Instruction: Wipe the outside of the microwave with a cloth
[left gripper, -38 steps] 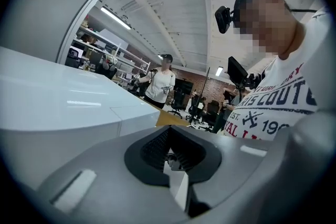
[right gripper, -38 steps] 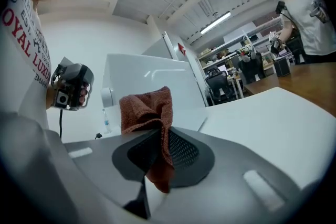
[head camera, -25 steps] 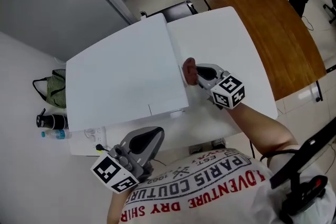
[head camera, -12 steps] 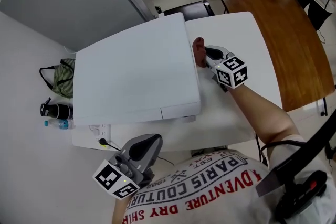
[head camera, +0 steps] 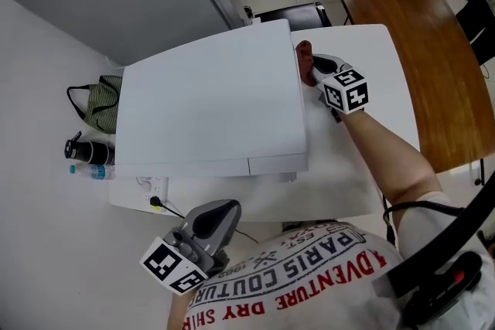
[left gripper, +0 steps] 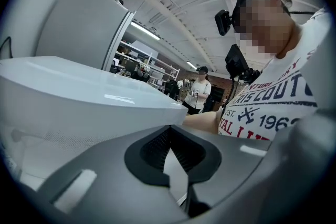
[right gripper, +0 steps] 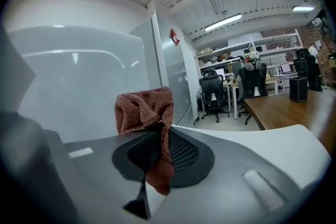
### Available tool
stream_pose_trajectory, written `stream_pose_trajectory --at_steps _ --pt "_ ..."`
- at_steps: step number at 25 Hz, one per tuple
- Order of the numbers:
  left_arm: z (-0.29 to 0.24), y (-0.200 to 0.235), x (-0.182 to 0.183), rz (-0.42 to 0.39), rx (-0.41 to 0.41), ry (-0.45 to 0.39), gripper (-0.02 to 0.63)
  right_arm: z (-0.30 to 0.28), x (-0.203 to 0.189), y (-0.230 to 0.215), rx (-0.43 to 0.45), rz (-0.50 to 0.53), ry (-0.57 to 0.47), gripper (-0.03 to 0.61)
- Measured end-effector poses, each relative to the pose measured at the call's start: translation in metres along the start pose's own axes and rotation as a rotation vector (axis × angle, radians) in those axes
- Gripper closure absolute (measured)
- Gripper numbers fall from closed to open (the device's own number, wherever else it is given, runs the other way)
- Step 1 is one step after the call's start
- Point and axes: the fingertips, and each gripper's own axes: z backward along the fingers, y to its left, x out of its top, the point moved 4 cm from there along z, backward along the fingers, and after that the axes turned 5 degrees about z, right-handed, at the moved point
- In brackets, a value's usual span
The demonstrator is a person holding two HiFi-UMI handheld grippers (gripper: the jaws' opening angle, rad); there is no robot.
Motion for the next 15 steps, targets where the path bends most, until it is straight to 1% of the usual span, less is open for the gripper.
stream_pose_trajectory --at_steps 8,12,15 --pt "-0.002 -0.007 0.001 -0.004 0.007 0.007 0.612 -0.012 0.005 -0.011 -0.03 -0.003 0.013 0.543" --pt "-0.004 -0.011 -0.001 -0.003 0.004 0.002 0.612 -0.001 0.003 -0.011 -0.026 -0.007 0.009 0.543" --pt "-0.008 -0.014 -0.003 -0.001 -0.011 -0.004 0.612 0.019 0.003 -0.01 -0.013 -0.017 0.007 0.543"
